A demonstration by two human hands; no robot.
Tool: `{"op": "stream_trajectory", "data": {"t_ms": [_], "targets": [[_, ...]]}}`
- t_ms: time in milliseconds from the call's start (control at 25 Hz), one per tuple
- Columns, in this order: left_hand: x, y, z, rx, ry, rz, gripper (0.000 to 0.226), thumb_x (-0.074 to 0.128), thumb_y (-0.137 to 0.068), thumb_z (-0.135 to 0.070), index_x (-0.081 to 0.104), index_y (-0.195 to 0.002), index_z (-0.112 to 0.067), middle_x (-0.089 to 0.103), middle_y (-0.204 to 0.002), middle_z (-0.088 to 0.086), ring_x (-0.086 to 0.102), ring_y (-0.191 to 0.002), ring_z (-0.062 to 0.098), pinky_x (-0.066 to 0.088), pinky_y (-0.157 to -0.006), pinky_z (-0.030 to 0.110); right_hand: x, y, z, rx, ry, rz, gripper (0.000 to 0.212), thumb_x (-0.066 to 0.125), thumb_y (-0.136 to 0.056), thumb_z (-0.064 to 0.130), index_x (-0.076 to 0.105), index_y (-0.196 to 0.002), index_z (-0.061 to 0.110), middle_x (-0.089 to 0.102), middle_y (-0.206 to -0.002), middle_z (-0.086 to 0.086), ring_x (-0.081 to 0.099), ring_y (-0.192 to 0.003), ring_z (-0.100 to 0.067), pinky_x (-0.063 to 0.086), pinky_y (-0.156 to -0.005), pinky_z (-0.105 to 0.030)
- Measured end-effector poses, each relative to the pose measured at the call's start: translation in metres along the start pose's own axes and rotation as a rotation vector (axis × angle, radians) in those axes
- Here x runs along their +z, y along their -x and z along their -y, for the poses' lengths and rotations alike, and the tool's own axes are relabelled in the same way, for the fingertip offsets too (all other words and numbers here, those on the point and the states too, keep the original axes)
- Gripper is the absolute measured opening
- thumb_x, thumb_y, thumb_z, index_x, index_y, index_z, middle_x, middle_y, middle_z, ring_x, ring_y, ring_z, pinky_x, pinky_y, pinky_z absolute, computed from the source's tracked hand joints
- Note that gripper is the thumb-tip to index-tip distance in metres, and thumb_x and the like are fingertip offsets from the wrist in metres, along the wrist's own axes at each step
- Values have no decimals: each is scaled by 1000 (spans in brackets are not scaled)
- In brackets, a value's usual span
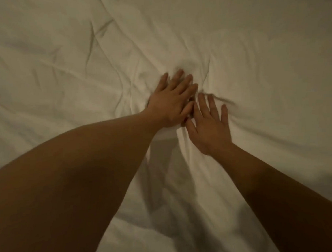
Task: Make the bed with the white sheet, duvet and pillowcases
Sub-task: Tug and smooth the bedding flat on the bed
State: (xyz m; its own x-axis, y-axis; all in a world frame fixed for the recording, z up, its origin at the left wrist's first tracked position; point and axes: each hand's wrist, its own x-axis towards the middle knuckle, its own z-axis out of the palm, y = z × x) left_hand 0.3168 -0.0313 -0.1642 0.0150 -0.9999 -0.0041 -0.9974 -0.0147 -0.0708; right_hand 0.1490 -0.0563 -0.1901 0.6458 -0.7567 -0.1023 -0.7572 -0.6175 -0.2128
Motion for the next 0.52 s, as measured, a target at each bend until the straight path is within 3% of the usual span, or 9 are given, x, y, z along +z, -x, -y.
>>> {"op": "stream_trajectory", "data": {"t_ms": [120, 320, 520], "targets": [[2, -32, 37, -34, -12, 31, 66, 10, -100, -57, 21, -159, -31, 12, -168, -2, 0, -155, 23, -3, -123, 50, -4, -48, -1, 33, 14, -33, 65, 5, -101, 56, 0, -160, 29, -4, -169, 3, -10, -154, -17, -7, -123, -50], [40, -26, 82, -236, 105, 91, 72, 15, -97, -67, 10, -160, -34, 0, -169, -3, -7, -154, 19, -4, -123, 48, 0, -100, -28, 207, 38, 19, 69, 2, -99, 64, -5, -160, 32, -10, -168, 7, -10, -154, -18, -7, -123, -50], [38, -75, 85, -82, 107, 48, 71, 17, -99, -61, 9, -161, -26, 2, -169, 4, -8, -155, 26, -3, -122, 55, 6, -131, -7, 164, 13, -9, 65, 5, -101, 61, -4, -159, 35, -9, -168, 7, -9, -154, -22, -4, -122, -53]]}}
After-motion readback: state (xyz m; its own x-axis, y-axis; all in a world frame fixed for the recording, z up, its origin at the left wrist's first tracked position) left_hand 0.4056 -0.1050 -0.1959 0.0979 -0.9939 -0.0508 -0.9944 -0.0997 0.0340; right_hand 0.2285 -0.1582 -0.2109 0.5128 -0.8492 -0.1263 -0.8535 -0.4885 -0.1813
